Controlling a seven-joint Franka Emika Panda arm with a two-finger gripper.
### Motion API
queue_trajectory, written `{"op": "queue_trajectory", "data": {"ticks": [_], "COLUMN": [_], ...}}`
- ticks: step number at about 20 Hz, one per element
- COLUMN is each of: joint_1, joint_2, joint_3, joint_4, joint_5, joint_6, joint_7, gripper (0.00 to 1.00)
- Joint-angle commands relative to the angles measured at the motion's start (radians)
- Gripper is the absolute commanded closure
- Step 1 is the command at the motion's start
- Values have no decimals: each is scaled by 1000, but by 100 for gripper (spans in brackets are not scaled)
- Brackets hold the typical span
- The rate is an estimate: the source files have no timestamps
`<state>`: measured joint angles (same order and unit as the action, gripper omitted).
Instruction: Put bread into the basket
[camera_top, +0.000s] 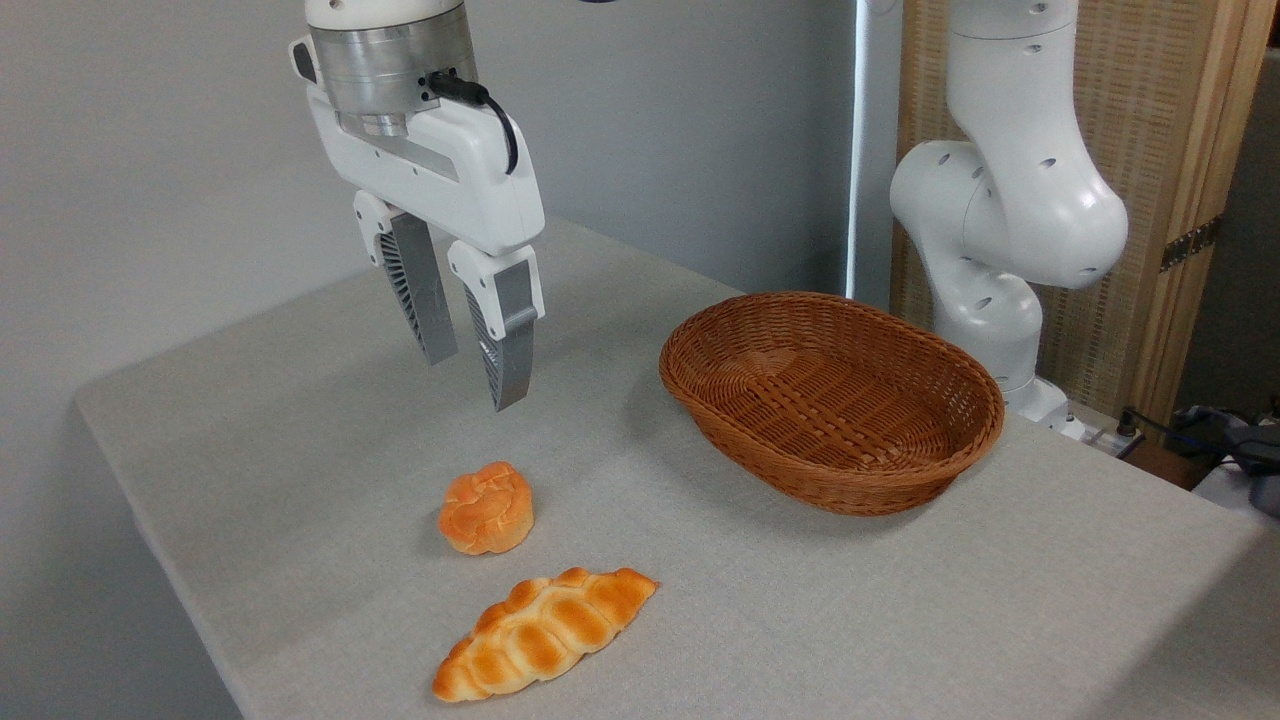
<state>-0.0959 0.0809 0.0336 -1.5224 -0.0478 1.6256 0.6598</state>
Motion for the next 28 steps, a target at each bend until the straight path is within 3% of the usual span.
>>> {"op": "queue_trajectory", "data": {"ticks": [1,17,20,28], "joint_1": [-4,-7,-10,-8], "joint_2": [0,-4,-3,-52], "joint_3": [34,22,-3,-116], "joint_4": [13,-21,-77,-341], "joint_5": [-21,-46,-78,-79], "joint_6": [-23,10,98,339], "joint_7": [12,4,-2,4], "gripper": [0,0,0,0]}}
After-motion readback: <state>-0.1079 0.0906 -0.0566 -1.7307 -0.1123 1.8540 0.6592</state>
